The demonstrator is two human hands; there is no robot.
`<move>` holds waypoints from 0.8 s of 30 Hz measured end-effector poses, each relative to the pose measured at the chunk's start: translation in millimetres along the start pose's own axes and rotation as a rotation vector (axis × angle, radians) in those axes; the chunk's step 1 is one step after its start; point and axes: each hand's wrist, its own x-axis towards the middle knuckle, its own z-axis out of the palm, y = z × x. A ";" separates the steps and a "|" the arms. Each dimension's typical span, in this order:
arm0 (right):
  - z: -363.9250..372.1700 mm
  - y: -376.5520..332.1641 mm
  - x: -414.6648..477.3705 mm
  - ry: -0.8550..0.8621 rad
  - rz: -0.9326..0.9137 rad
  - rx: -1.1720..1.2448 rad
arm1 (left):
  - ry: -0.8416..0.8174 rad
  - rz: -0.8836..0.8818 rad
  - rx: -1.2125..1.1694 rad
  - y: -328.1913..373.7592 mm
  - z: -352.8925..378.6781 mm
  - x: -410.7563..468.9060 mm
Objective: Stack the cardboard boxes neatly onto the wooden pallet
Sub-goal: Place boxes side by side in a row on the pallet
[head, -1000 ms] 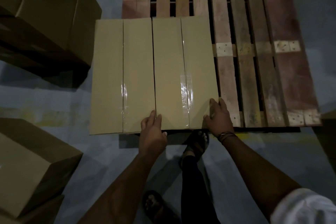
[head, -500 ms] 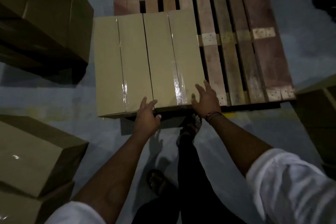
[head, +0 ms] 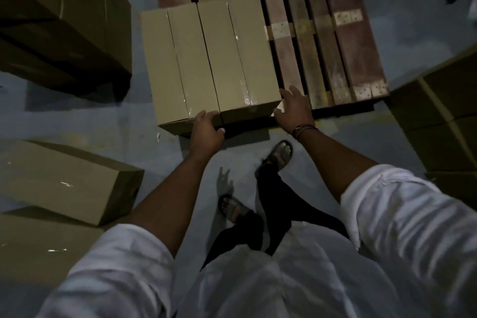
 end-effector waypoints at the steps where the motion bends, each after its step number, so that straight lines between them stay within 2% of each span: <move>1: -5.0 4.3 -5.2 -0.001 0.009 0.003 | -0.015 0.006 0.002 4.4 -0.2 -4.3; 7: -49.8 21.3 -22.1 0.020 0.033 0.002 | -0.071 0.096 -0.014 57.3 -3.0 -15.3; 15: -129.4 65.9 -26.5 0.040 0.031 0.049 | -0.173 0.255 0.028 173.1 38.1 -14.4; 24: -262.9 175.5 -35.2 0.279 0.118 0.107 | -0.250 0.478 0.065 331.3 105.8 -18.0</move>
